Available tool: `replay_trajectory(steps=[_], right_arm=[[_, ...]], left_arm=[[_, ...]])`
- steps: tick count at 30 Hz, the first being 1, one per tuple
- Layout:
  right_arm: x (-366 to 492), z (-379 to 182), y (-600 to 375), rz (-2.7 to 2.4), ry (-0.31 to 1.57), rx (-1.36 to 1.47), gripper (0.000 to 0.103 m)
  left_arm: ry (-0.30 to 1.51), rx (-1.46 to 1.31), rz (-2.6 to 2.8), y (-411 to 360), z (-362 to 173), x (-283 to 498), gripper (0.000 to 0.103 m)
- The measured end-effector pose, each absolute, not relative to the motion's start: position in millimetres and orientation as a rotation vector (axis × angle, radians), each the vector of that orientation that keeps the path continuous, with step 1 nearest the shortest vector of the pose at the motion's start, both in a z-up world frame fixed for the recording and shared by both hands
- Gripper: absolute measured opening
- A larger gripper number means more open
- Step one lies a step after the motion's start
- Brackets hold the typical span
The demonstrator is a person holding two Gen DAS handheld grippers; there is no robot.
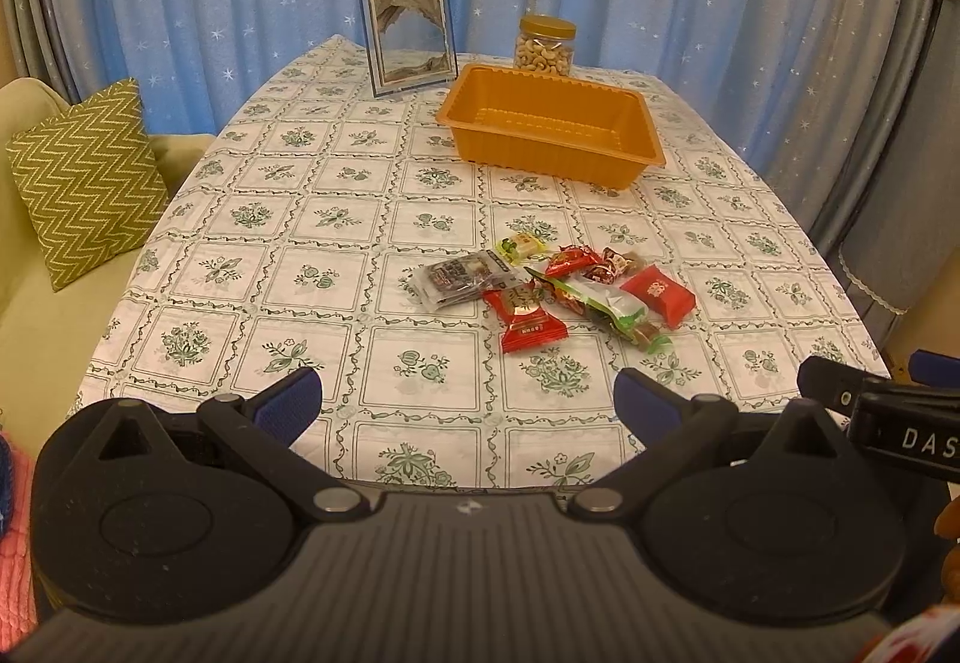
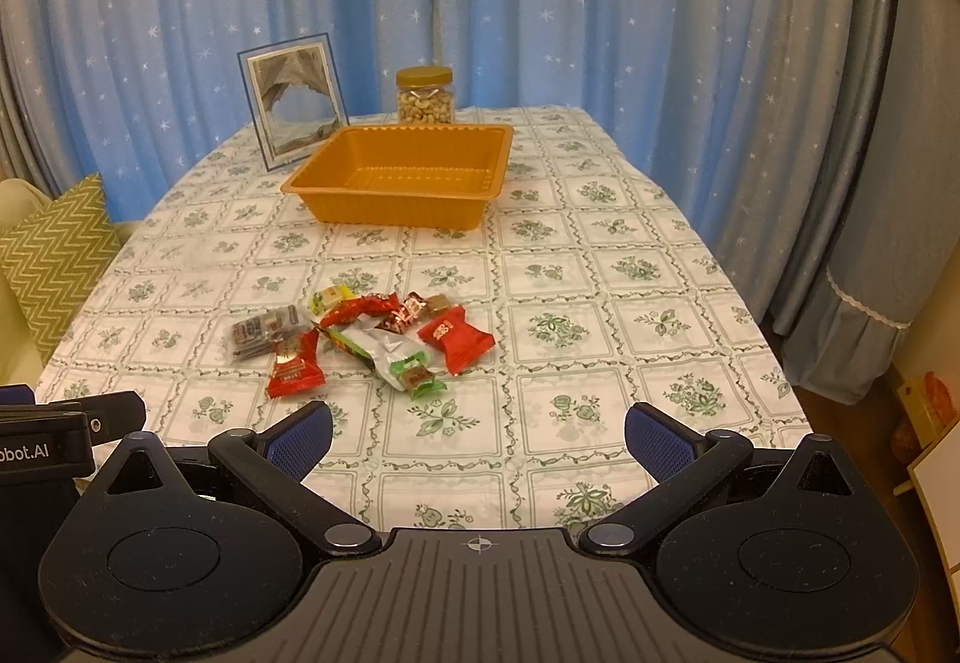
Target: Organize snacks
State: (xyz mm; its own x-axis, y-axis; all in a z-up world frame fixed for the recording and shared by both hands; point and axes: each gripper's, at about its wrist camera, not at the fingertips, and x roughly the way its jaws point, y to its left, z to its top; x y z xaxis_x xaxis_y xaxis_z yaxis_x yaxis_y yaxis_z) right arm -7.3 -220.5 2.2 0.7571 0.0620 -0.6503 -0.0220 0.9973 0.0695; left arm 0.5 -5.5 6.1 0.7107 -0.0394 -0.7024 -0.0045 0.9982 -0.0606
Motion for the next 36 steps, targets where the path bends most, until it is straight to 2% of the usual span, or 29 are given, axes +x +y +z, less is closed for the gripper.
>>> replay_trajectory(steps=[36], right_arm=[[-6.6,1.6,-221.1,0.045,0.710,0.061,0.103]], left_arm=[[0.776,-0.067,-0.025,-6.5,4.9,1.6,0.103]])
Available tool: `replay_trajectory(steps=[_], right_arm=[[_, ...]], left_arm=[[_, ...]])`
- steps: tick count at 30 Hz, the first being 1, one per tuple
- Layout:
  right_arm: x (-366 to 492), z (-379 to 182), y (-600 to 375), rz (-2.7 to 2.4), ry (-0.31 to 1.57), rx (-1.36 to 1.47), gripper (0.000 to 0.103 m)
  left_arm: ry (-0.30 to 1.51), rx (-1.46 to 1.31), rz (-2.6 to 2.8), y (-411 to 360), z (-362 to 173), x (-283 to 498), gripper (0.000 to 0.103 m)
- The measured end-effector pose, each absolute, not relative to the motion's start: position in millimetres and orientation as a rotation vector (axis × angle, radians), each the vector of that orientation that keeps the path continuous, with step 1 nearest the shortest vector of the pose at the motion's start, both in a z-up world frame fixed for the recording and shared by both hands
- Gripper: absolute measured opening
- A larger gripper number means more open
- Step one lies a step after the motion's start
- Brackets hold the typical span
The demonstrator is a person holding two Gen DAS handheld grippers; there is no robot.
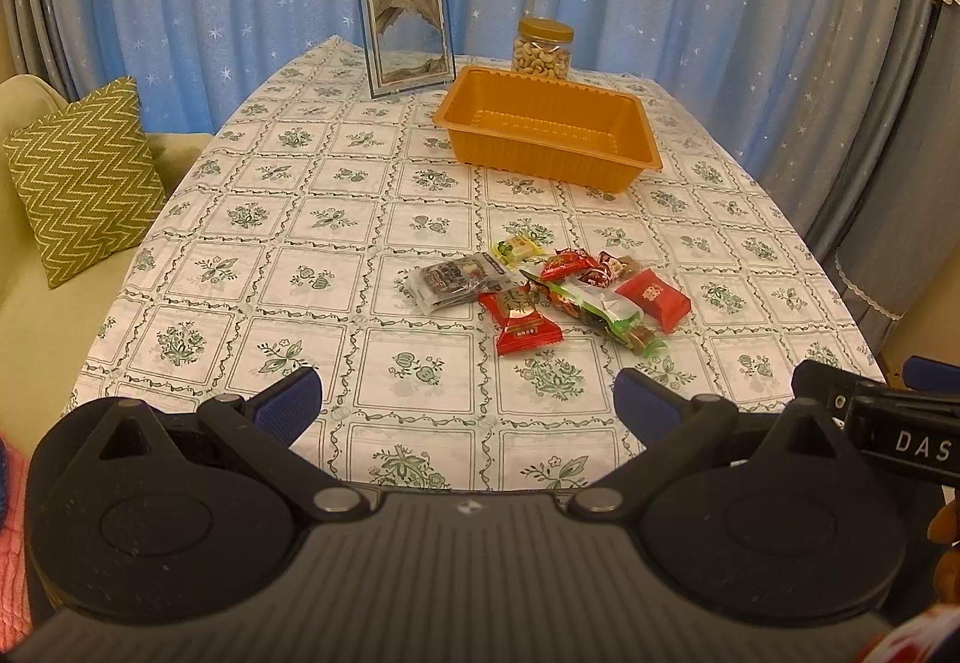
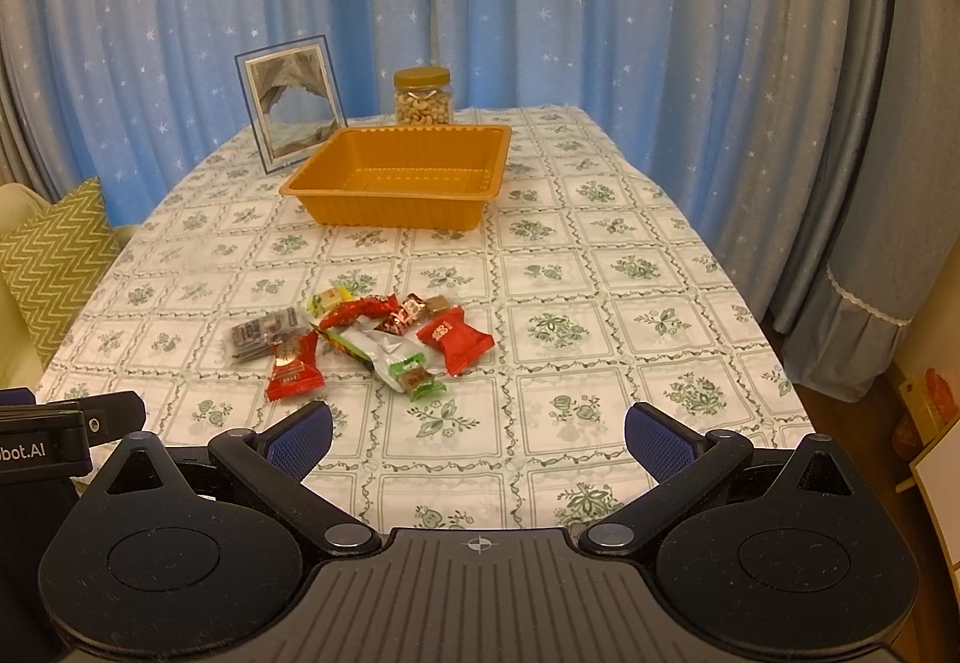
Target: Organize snacks
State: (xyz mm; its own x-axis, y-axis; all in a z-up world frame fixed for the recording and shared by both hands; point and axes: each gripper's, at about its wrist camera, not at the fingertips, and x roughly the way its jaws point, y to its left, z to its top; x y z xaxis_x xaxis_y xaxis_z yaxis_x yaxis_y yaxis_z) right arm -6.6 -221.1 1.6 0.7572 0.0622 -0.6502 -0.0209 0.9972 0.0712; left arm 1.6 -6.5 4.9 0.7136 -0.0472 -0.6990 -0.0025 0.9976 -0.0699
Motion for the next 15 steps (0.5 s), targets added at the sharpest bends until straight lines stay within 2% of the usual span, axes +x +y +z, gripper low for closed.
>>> replay_trajectory(steps=[15], right_arm=[[-7.2,0.9,-221.1,0.046,0.711,0.063,0.103]], left_arm=[[0.775,-0.077,-0.029,-5.9,3.1,-0.1,0.103]])
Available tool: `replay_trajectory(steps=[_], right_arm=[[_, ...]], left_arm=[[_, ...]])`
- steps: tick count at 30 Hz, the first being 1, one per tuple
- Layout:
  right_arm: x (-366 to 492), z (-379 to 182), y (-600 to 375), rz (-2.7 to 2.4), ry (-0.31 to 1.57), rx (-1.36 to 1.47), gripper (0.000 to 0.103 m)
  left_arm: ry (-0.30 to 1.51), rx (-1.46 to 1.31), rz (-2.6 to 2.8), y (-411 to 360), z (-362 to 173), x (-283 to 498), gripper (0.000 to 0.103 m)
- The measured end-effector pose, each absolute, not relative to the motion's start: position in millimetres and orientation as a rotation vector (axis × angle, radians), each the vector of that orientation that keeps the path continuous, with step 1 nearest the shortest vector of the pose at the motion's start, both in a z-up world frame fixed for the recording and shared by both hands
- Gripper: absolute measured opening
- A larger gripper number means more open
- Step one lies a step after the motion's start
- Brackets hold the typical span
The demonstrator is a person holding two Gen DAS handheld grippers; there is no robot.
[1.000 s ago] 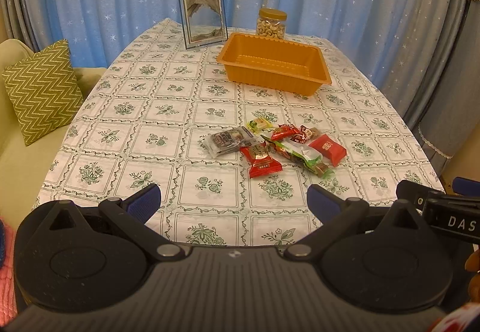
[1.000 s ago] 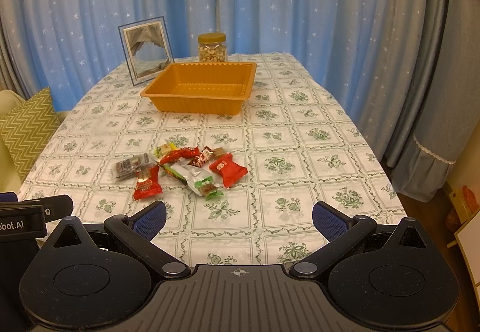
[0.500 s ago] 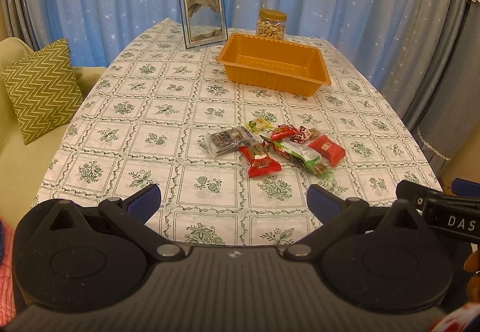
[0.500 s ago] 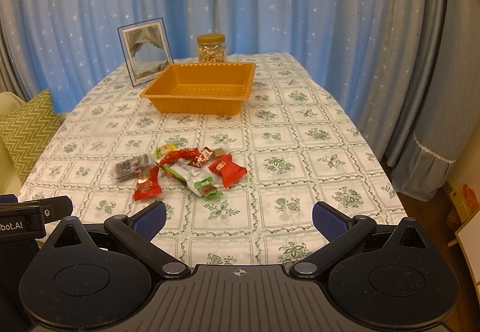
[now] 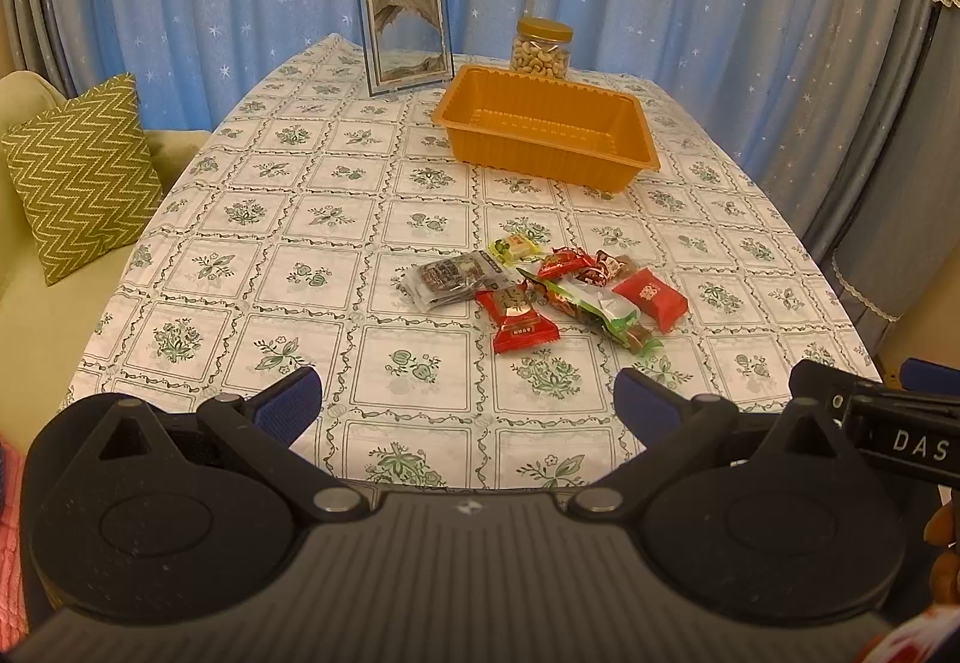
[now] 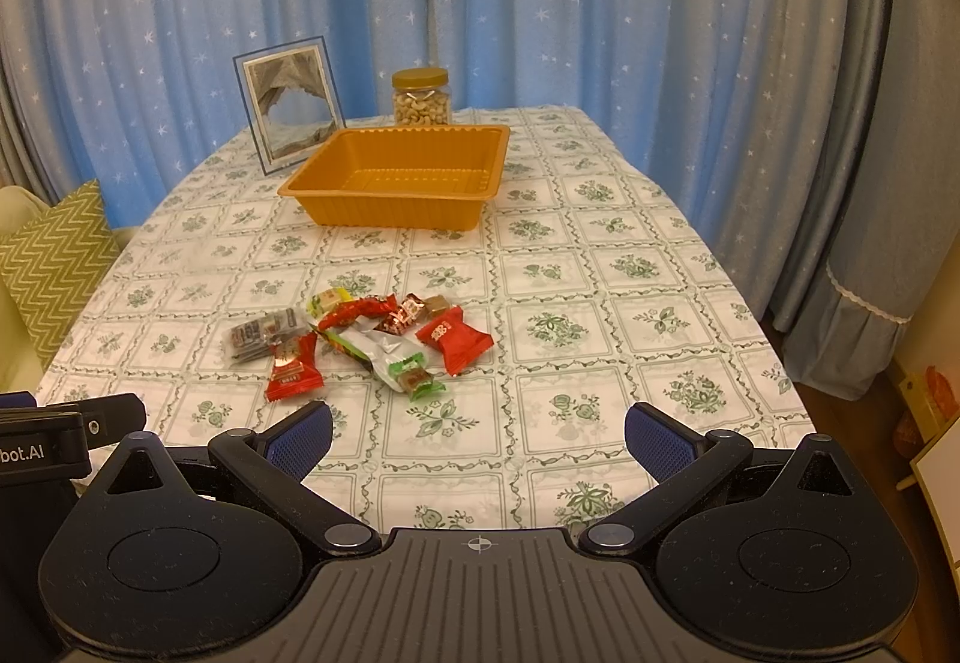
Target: Organize snacks
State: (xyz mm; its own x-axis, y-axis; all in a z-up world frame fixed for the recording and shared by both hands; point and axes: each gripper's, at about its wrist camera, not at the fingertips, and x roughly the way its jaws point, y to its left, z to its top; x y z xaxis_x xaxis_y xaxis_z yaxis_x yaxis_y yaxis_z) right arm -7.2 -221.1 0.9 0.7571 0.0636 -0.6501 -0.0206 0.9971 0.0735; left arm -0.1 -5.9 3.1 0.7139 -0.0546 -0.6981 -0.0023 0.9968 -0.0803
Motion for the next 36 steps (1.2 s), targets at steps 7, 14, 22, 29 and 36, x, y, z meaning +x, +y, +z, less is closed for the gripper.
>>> replay_trajectory(steps=[7,14,22,29,36], right_arm=[[-6,0,-223,0.044,0.707,0.070,0.103],[-1,-5,-225,0.055,0.696,0.089,0.103],[12,-17,-226,0.063,0.689,0.088,0.103],[36,-38,-226,0.093,0.685,0.080,0.102],[67,-66,-230,0.134,0.718,0.112,0.084]], left_arm=[[0.777,-0.091,-0.041,-5,1,0,0.103],[0.786,-0.104,-0.055,-1,-5,7,0.103],[0.808,-0.111,-0.081,2,-17,27,0.103],[0.831,-0.107,-0.084,0,-38,56,0.095],[0.846,-0.102,-0.086,-11,-62,87,0.091]])
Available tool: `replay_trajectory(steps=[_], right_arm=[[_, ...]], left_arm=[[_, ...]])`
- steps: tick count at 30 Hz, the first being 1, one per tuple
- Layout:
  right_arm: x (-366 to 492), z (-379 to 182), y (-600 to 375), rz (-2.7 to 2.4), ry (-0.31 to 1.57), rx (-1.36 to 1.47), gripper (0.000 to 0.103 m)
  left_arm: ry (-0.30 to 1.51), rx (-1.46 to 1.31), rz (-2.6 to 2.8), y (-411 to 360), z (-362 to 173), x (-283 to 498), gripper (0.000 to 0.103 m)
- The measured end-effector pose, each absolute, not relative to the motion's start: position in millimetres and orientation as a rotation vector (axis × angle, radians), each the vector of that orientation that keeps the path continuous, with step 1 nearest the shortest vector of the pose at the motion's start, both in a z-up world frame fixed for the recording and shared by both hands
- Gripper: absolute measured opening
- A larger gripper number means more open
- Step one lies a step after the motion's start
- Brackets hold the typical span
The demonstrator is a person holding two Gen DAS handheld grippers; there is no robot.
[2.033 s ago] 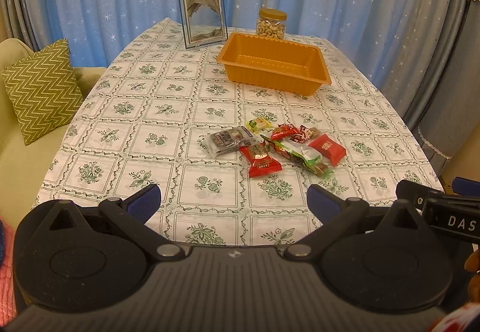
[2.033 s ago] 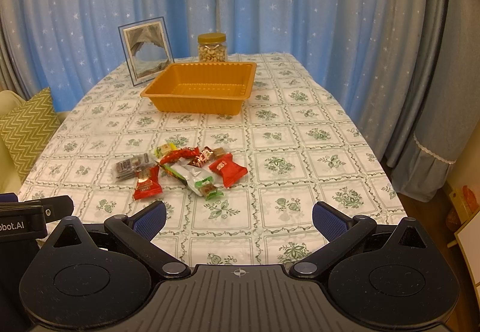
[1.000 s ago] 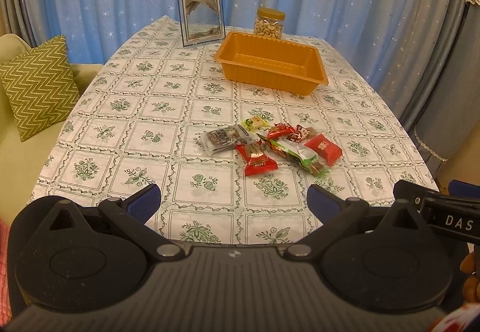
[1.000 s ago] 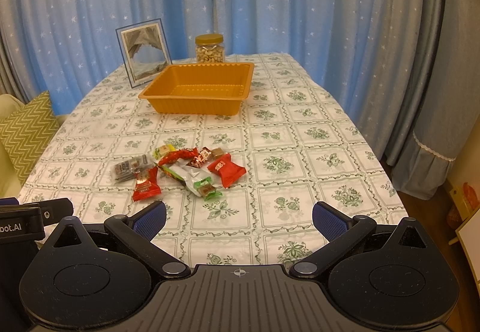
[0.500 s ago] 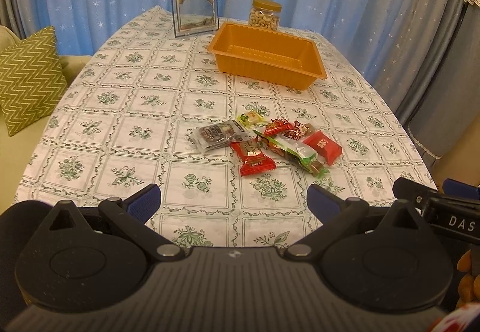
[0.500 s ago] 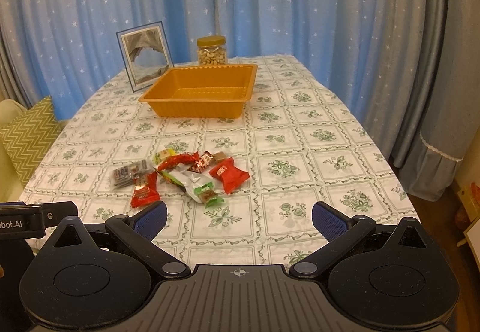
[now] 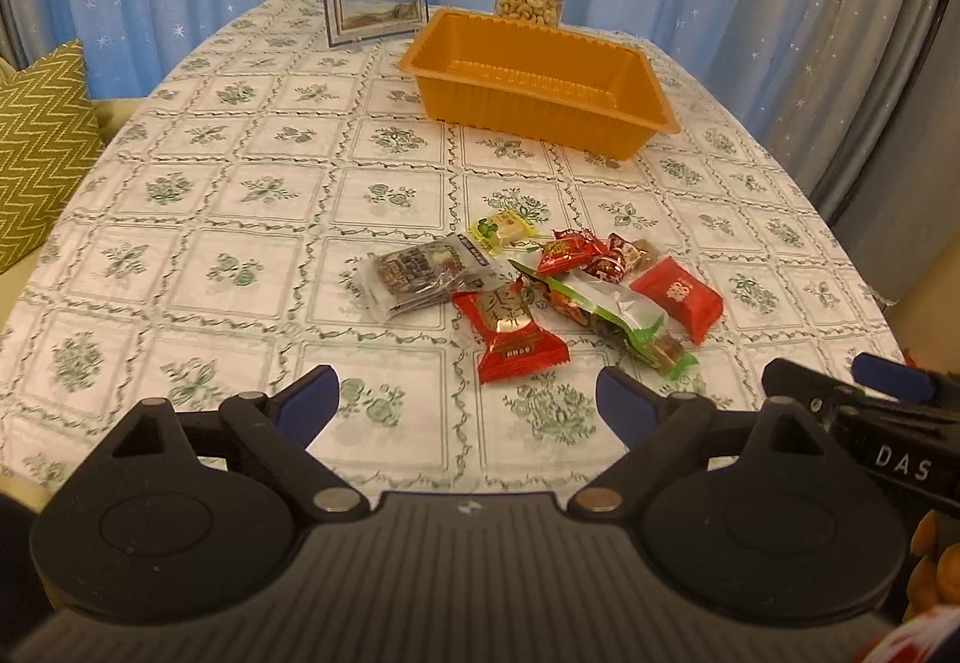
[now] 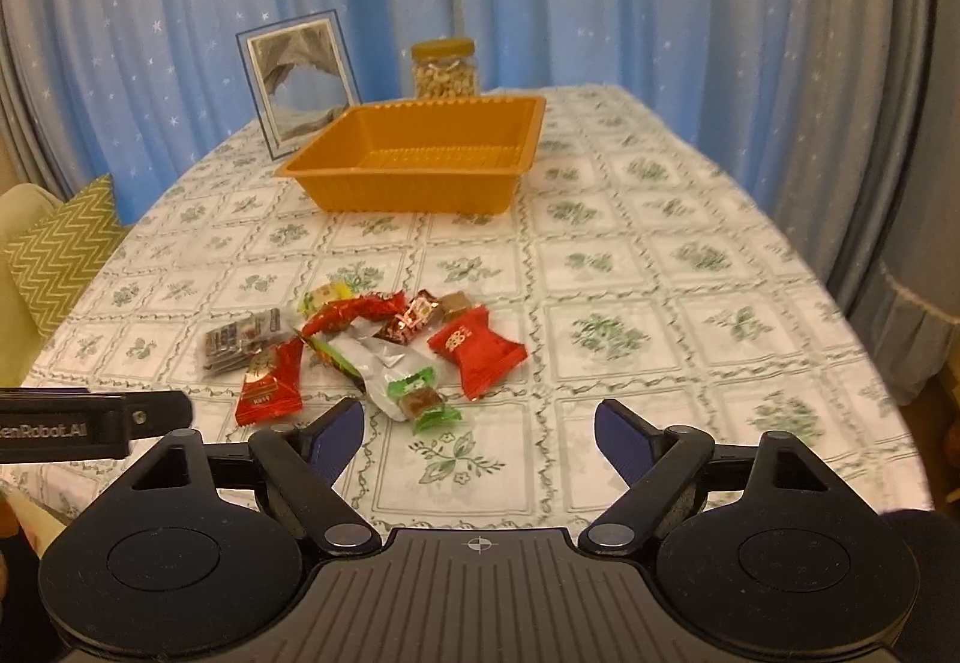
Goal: Organize snacks
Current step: 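Reach the left tool to the red candy packet and grasp it while the right tool grasps the green-wrapped snack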
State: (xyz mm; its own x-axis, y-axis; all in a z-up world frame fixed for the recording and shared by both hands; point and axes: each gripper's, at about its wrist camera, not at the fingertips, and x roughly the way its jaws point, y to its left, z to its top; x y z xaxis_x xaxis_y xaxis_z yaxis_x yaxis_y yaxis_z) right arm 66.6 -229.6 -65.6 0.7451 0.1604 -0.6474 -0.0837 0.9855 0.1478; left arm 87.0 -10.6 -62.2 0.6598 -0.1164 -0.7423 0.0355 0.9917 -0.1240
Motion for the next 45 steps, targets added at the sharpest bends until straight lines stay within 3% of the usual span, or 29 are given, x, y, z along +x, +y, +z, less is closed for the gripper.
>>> replay_trajectory(steps=[13,17,19,45], right_arm=[[108,-104,-233,0.188,0.766,0.125,0.061],[115,-109,-228,0.217,0.762,0.113,0.054],[119,-110,-224,0.240,0.757,0.109,0.050],[121,-123,-195,0.321,0.752,-0.059,0.019]], left_arm=[[0.859,-0.094,-0.112,-25,-103,144,0.063],[0.877,-0.080,-0.141,-30,-112,153,0.047],[0.881,-0.074,-0.159,-32,-115,153,0.032],[0.846,0.056,-0.139,-29,-122,146,0.036]])
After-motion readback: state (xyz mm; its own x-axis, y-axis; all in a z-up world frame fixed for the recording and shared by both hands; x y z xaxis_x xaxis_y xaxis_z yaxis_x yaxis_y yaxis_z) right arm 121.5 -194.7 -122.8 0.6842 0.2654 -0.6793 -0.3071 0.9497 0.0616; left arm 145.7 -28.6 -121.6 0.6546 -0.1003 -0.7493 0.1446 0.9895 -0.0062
